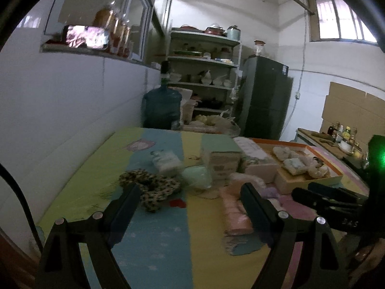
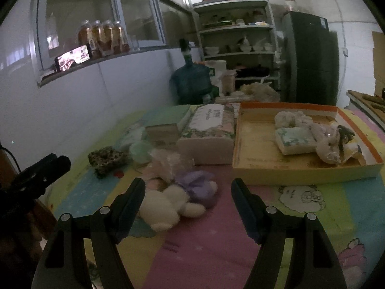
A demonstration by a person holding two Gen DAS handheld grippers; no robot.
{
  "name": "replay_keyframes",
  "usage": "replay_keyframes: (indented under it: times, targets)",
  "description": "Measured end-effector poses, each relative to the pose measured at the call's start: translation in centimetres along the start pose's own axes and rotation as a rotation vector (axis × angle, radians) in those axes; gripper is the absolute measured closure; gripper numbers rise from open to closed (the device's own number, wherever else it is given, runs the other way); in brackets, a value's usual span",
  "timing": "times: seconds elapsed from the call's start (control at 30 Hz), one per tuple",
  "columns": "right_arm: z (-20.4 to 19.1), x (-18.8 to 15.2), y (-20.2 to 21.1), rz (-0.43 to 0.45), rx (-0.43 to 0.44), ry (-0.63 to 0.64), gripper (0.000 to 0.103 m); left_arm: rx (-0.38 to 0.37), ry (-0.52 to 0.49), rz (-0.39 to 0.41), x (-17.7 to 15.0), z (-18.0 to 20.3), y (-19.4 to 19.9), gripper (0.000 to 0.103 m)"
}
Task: Organize soft objects
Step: 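Grasp the leopard-print scrunchie with the left tool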
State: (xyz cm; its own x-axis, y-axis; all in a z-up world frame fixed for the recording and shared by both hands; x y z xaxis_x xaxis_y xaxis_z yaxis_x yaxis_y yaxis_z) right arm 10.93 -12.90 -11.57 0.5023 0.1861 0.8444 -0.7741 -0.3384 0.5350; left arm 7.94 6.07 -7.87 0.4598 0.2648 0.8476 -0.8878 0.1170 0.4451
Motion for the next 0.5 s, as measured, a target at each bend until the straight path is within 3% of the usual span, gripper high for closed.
replay_keyframes:
  times: [0.27,0.4,0.5]
  targets:
    - [-1.8,0.6,-1.4,-0.016,0.015,0.028,0.028,0.047,0.065,-0.109,1.0,-4.6,-5.2,0.018]
    - [-1.9,0.8,-1.8,-0.02,0.01,0.033,0.028,0.04,0.111,-0.238,0.4,-6.2,-8.7,0.027]
    - [-1.8,1.0,-1.9,-0.018,0.005,0.029,0.028,0.036,0.105,-0.278,-0.3,-6.5,-10.1,0.031]
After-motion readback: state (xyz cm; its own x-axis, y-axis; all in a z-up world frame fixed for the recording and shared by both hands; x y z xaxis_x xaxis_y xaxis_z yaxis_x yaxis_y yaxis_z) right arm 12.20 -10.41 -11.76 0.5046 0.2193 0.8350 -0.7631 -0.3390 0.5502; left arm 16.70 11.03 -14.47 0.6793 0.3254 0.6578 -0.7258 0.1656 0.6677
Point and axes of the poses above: each gripper's, at about its wrist camera, not at the fingertips, and y roughly against the way its jaws point, z to its right, x to its top, the point moved 7 cm from there along -y, roughly the way its jaws point, and after that the axes turned 12 degrees about y, right-handed, at the moved point
